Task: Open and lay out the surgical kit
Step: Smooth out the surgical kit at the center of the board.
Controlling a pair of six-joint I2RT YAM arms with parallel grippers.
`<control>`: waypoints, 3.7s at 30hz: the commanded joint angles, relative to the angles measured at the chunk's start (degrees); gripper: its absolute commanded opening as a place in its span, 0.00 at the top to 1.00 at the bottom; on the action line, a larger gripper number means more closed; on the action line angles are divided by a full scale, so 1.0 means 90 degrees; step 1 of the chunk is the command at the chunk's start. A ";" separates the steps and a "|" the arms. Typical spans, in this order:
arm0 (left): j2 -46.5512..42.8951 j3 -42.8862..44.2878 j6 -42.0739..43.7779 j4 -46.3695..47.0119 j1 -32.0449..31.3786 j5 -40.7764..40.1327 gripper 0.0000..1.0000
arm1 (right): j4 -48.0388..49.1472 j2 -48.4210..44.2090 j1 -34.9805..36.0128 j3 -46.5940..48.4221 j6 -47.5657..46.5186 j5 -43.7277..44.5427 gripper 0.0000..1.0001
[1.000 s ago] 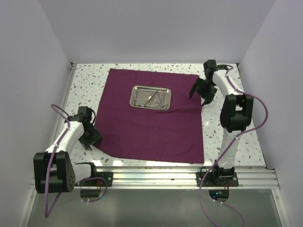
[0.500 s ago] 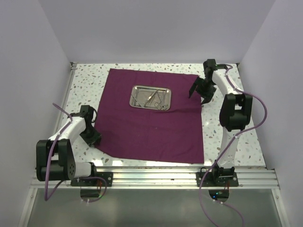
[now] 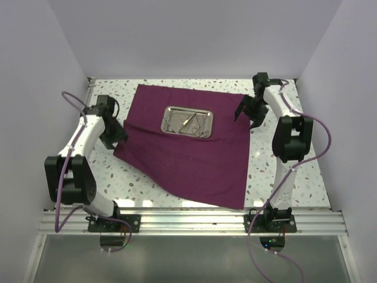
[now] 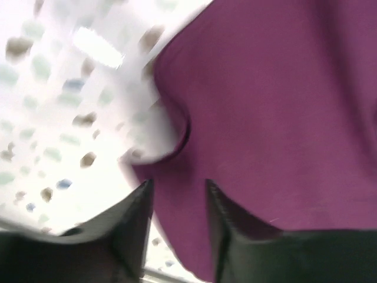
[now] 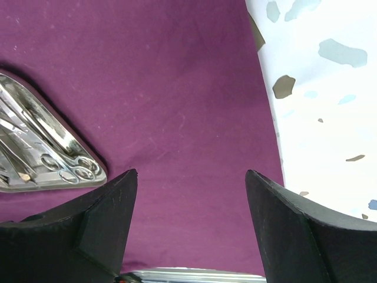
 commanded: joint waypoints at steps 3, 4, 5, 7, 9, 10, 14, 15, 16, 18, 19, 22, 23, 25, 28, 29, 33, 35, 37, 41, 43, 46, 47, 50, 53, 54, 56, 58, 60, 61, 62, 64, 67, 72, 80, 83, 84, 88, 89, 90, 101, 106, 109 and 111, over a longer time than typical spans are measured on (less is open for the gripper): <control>0.1277 0.1350 0.0268 -0.0690 -0.0486 -0.0468 0.01 | -0.0111 0.0227 -0.0024 0.0508 -0.0042 -0.0288 0.23; 0.1248 0.1264 0.0210 -0.0652 -0.0525 -0.0517 0.00 | -0.0120 0.0256 -0.0024 0.0567 -0.0042 -0.0288 0.23; 0.1084 0.1166 0.0170 -0.0603 -0.0525 -0.0489 0.00 | -0.0140 0.0257 -0.0033 0.0654 -0.0042 -0.0278 0.23; 0.0897 0.0855 0.0092 -0.0515 -0.0525 -0.0537 0.00 | -0.0140 0.0286 -0.0033 0.0694 -0.0051 -0.0278 0.23; 0.0740 0.0639 0.0082 -0.0485 -0.0515 -0.0547 0.00 | -0.0121 0.0286 -0.0043 0.0636 -0.0051 -0.0278 0.23; 0.0701 0.0415 0.0063 -0.0485 -0.0515 -0.0537 0.00 | -0.0111 0.0286 -0.0043 0.0616 -0.0051 -0.0297 0.23; 0.0428 -0.0094 0.0062 -0.0222 -0.0515 -0.0410 0.00 | -0.0082 0.0344 -0.0043 0.0606 -0.0042 -0.0346 0.23; 0.0399 -0.0162 0.0053 -0.0038 -0.0515 -0.0381 0.00 | -0.0081 0.0364 -0.0043 0.0626 -0.0042 -0.0356 0.23; 0.0379 -0.0211 0.0072 0.0061 -0.0515 -0.0313 0.01 | -0.0081 0.0403 -0.0053 0.0645 -0.0022 -0.0366 0.23; 0.0408 -0.0134 0.0072 0.0275 -0.0525 -0.0196 0.00 | -0.0081 0.0432 -0.0043 0.0684 -0.0012 -0.0395 0.23; 0.0495 -0.0085 0.0082 0.0354 -0.0525 -0.0137 0.01 | -0.0072 0.0442 -0.0043 0.0694 -0.0022 -0.0386 0.23; 0.0748 0.0158 0.0101 0.0540 -0.0593 -0.0127 0.01 | -0.0062 0.0452 -0.0043 0.0665 -0.0032 -0.0395 0.23; 0.0827 0.0217 0.0111 0.0579 -0.0603 -0.0146 0.01 | -0.0043 0.0442 -0.0043 0.0655 -0.0032 -0.0405 0.24; 0.1080 0.0373 0.0150 0.0677 -0.0613 -0.0205 0.02 | -0.0033 0.0432 -0.0043 0.0636 -0.0042 -0.0405 0.23; 0.1403 0.0540 0.0218 0.0833 -0.0613 -0.0225 0.03 | -0.0023 0.0403 -0.0043 0.0616 -0.0051 -0.0395 0.23; 0.1472 0.0569 0.0238 0.0901 -0.0613 -0.0215 0.04 | -0.0013 0.0403 -0.0053 0.0606 -0.0051 -0.0386 0.23; 0.1784 0.0793 0.0355 0.1155 -0.0613 -0.0166 0.06 | -0.0003 0.0393 -0.0053 0.0587 -0.0071 -0.0405 0.23; 0.1970 0.0862 0.0404 0.1185 -0.0623 -0.0137 0.07 | 0.0006 0.0384 -0.0043 0.0567 -0.0071 -0.0395 0.24; 0.2077 0.0911 0.0433 0.1262 -0.0623 -0.0078 0.07 | 0.0016 0.0374 -0.0043 0.0558 -0.0081 -0.0395 0.23; 0.2175 0.0940 0.0453 0.1350 -0.0642 -0.0039 0.08 | 0.0045 0.0364 -0.0043 0.0509 -0.0081 -0.0385 0.23; 0.2234 0.0970 0.0463 0.1360 -0.0662 -0.0039 0.09 | 0.0055 0.0364 -0.0043 0.0480 -0.0090 -0.0385 0.23; 0.2302 0.0989 0.0463 0.1370 -0.0691 -0.0020 0.12 | 0.0065 0.0374 -0.0053 0.0450 -0.0100 -0.0386 0.24; 0.2312 0.0999 0.0482 0.1370 -0.0691 -0.0020 0.14 | 0.0075 0.0374 -0.0043 0.0431 -0.0110 -0.0385 0.23; 0.2322 0.0999 0.0482 0.1370 -0.0720 0.0010 0.24 | 0.0065 0.0374 -0.0034 0.0411 -0.0100 -0.0356 0.24; 0.2332 0.0960 0.0512 0.1370 -0.0730 0.0019 0.43 | 0.0075 0.0403 -0.0043 0.0401 -0.0120 -0.0356 0.24; 0.2351 0.0950 0.0521 0.1361 -0.0730 0.0019 0.56 | 0.0075 0.0403 -0.0043 0.0401 -0.0110 -0.0356 0.24; 0.2342 0.0940 0.0531 0.1351 -0.0740 0.0019 0.66 | 0.0075 0.0413 -0.0043 0.0392 -0.0110 -0.0366 0.24; 0.2322 0.0911 0.0531 0.1331 -0.0750 0.0010 0.77 | 0.0084 0.0423 -0.0043 0.0362 -0.0120 -0.0366 0.24; 0.2303 0.0901 0.0541 0.1321 -0.0750 0.0010 0.81 | 0.0085 0.0432 -0.0043 0.0362 -0.0130 -0.0366 0.24; 0.2283 0.0892 0.0551 0.1312 -0.0750 0.0010 0.83 | 0.0085 0.0423 -0.0043 0.0343 -0.0120 -0.0366 0.24; 0.2264 0.0882 0.0551 0.1302 -0.0750 0.0010 0.84 | 0.0085 0.0423 -0.0053 0.0333 -0.0120 -0.0376 0.25; 0.2215 0.0843 0.0560 0.1282 -0.0750 -0.0010 0.87 | 0.0104 0.0413 -0.0043 0.0314 -0.0129 -0.0385 0.24; 0.2127 0.0755 0.0570 0.1282 -0.0759 -0.0029 0.92 | 0.0104 0.0423 -0.0043 0.0304 -0.0129 -0.0415 0.25; 0.1825 0.0580 0.0560 0.1224 -0.0759 -0.0068 1.00 | 0.0114 0.0403 -0.0043 0.0284 -0.0110 -0.0454 0.25; 0.0429 -0.0074 0.0287 0.0124 -0.0760 -0.0429 1.00 | 0.0192 0.0530 -0.0033 0.0245 -0.0052 -0.0522 0.25; -0.0342 -0.0328 0.0170 -0.0589 -0.0779 -0.0586 1.00 | 0.0250 0.0608 -0.0004 0.0187 -0.0032 -0.0571 0.26; -0.0673 -0.0435 0.0122 -0.0776 -0.0769 -0.0586 1.00 | 0.0260 0.0637 -0.0004 0.0186 -0.0032 -0.0581 0.26; -0.1358 -0.0748 0.0014 -0.1752 -0.0769 -0.0459 1.00 | 0.0270 0.0754 0.0025 0.0186 -0.0042 -0.0610 0.26; -0.1495 -0.0894 -0.0006 -0.1880 -0.0769 -0.0440 1.00 | 0.0270 0.0774 0.0025 0.0196 -0.0042 -0.0610 0.26; -0.1748 -0.0963 -0.0054 -0.2007 -0.0769 -0.0391 1.00 | 0.0251 0.0784 0.0025 0.0216 -0.0042 -0.0620 0.26; -0.2659 -0.1239 -0.0367 -0.2194 -0.0769 0.0264 0.00 | 0.0211 0.0765 0.0025 0.0313 -0.0090 -0.0669 0.26; -0.1986 -0.0428 -0.0104 -0.1776 -0.0769 -0.0078 0.00 | 0.0075 0.0608 0.0015 0.0557 -0.0188 -0.0445 0.26; -0.1488 -0.0280 0.0072 -0.1201 -0.0769 -0.0117 0.00 | -0.0013 0.0462 -0.0024 0.0655 -0.0237 -0.0220 0.25; -0.1010 -0.0241 0.0189 -0.0878 -0.0769 -0.0078 0.00 | -0.0081 0.0326 -0.0092 0.0655 -0.0286 -0.0016 0.25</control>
